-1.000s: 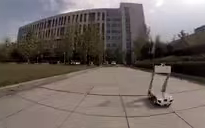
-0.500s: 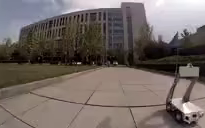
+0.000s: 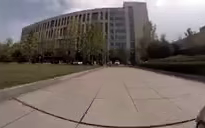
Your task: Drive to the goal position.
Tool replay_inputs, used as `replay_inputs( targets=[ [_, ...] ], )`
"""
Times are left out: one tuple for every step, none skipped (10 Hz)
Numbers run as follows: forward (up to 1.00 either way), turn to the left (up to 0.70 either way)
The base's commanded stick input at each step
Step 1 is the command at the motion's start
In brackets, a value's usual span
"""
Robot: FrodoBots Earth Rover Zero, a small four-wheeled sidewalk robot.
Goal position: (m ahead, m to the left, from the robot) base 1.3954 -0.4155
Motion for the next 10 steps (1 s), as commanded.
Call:
replay_inputs(
  targets=[
    [1.0,0.0],
    [1.0,0.0],
    [1.0,-0.11],
    [1.0,-0.24],
    [1.0,-0.27],
    [1.0,-0.27],
    [1.0,-0.27],
    [1.0,-0.27],
    [1.0,-0.27],
    [1.0,-0.27]
  ],
)
